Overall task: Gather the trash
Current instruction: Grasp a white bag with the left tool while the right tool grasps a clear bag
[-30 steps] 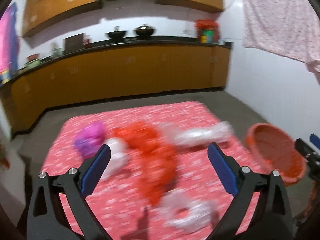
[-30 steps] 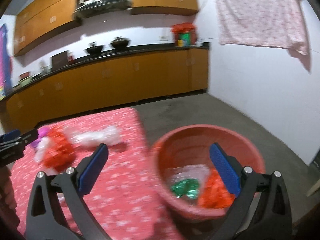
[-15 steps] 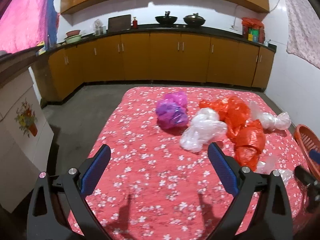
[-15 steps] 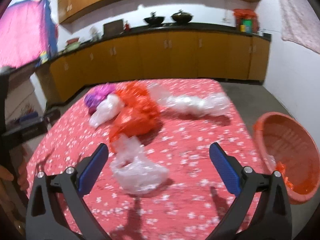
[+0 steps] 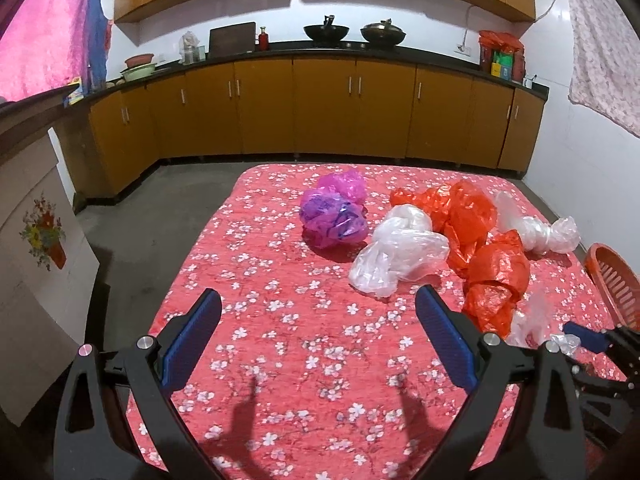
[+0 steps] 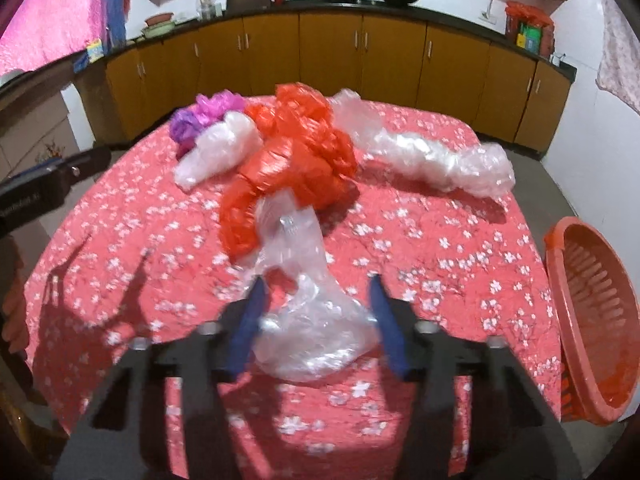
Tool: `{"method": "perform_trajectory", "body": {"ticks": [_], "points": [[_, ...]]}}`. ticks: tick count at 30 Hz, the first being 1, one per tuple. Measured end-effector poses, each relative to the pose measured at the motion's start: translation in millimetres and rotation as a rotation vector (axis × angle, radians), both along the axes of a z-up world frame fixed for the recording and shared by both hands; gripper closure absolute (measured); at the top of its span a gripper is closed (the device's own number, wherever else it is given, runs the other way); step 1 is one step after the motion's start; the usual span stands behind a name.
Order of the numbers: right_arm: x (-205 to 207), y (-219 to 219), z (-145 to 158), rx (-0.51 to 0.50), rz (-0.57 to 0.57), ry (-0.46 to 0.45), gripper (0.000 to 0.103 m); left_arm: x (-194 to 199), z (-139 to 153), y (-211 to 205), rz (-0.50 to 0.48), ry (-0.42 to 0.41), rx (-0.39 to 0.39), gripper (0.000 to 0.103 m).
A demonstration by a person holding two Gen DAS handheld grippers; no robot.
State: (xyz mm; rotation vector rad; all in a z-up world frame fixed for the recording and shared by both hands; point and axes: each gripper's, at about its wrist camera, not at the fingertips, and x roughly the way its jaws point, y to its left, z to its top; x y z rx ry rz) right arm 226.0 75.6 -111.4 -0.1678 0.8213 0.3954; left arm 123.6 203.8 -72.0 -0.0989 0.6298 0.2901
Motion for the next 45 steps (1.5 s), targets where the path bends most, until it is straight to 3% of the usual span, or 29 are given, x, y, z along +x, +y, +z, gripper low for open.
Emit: {"method": "perform_trajectory", "body": {"ticks": [1,4,18,24,30,36,41,45], "points": [[2.7,-3.9,-1.8,0.004,-0.008,0.012,0.076,1.0,-0.3,-1.2,-0.003,0.001,0.0,0.006],[9.5,-17.8,-2.1,0.057,-0.032,0.04,0.085,4.1,-1.8,-5.2,-0.013,0.006,0.007,0.006],[32.5,-91.2,7.2,0.077,-0.301,-0.005,0.086,46.4,-4.5,-29.8,-0.079,0.033,0.061,0.007],[40.1,-105.7,11.8,0.086,-0.338,-0.026,0.086,78.8,-8.4,-38.3,-0.1,0.056,0.057,0.01],[45.2,-109.3,14.2,0.093,-0.35,-0.044,0.086,108.2,-21.1,-44.2,-0.116,0.125,0.046,0.022],[48.8,-111.2,12.4,0.1,-0.345,-0.038,0.086,122.4,-33.8,-36.0,-0.113,0.18,-0.014,0.049],[49.1,-110.9,10.9,0.106,-0.344,-0.035,0.086,118.4,-33.7,-36.0,-0.125,0.173,-0.019,0.075],[48.7,-109.9,11.5,0.106,-0.343,-0.035,0.086,111.9,-30.4,-34.4,-0.134,0.16,-0.027,0.085]]}}
